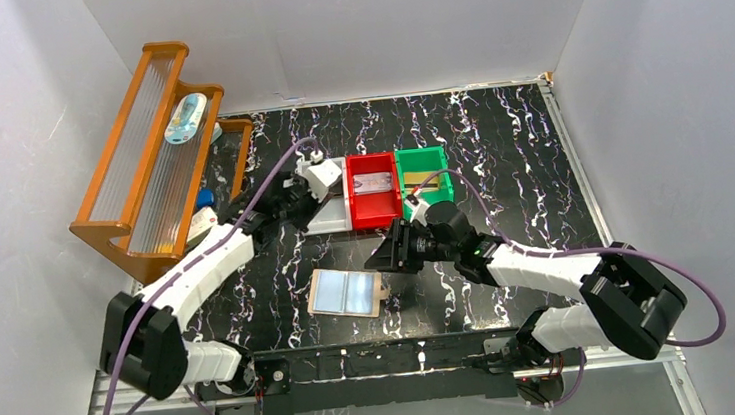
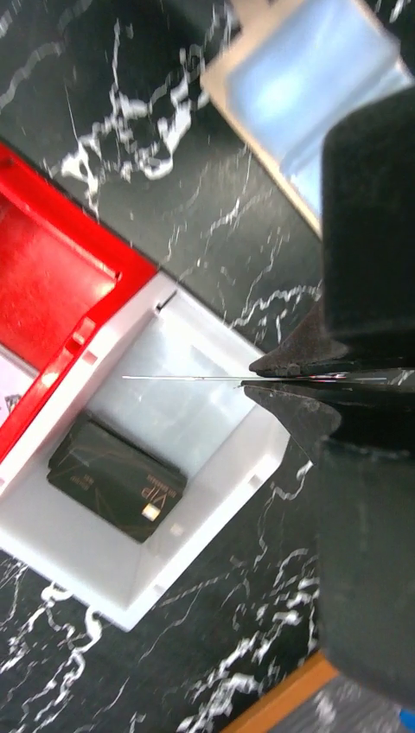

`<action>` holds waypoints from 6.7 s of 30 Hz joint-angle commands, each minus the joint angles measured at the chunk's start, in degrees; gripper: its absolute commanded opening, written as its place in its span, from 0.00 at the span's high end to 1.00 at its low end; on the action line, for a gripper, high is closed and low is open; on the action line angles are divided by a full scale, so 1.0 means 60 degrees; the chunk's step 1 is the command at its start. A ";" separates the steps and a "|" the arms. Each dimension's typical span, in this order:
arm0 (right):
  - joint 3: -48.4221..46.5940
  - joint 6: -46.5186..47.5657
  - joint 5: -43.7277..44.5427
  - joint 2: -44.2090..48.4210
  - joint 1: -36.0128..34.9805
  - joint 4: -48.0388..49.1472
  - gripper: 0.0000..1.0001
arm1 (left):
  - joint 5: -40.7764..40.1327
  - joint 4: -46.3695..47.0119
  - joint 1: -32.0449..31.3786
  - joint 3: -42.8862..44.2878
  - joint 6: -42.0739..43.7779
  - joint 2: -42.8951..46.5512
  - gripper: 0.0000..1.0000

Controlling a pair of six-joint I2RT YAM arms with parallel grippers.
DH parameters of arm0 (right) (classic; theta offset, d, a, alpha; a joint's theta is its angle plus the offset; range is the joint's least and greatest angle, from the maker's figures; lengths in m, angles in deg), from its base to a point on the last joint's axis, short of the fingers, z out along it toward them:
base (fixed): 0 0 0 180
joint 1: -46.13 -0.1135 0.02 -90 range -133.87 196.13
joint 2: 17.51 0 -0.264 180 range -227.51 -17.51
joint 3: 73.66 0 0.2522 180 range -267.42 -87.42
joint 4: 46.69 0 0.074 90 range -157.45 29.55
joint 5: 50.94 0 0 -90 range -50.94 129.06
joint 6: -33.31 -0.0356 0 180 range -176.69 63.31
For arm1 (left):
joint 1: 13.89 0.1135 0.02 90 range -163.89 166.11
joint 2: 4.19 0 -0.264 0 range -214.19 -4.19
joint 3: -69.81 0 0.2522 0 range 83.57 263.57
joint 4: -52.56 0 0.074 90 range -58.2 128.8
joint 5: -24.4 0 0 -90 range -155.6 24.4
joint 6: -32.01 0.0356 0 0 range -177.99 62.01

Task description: Take the credit cards out of the card holder

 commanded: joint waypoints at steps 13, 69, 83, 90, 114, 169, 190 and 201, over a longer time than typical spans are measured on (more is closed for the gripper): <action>-0.0274 0.0156 0.0916 0.1543 0.0348 -0.1110 0.42 | -0.1042 0.1329 0.0013 0.1932 0.5131 -0.3007 1.00; 0.0265 -0.0292 0.1996 0.2575 0.0587 -0.2270 0.34 | -0.0359 0.4091 0.0673 0.1443 0.5679 -0.5552 0.74; 0.0338 -0.0394 0.1805 0.2481 0.0620 -0.2134 0.34 | -0.0629 0.4295 0.0673 0.1144 0.5398 -0.5040 0.53; 0.0346 -0.0416 0.1736 0.2447 0.0611 -0.2104 0.34 | -0.0504 0.4165 0.0687 0.1168 0.5311 -0.4843 0.41; -0.0103 -0.0142 0.1554 0.2080 0.0624 -0.2506 0.31 | -0.0822 0.5697 0.0723 0.0104 0.2660 -0.2137 0.10; -0.6049 0.2793 0.8716 -0.3967 -0.3911 -0.9248 0.62 | -0.3846 -0.2182 0.0848 -0.3191 -0.7715 0.6540 0.02; -0.7357 0.0764 0.7093 -0.5084 -0.4022 -0.8942 0.20 | -0.4016 -0.2270 0.0846 -0.3219 -0.7769 0.6436 0.02; -0.7613 0.0558 0.7245 -0.6305 -0.4092 -0.9915 0.22 | -0.3949 -0.2285 0.0843 -0.3162 -0.7769 0.6086 0.02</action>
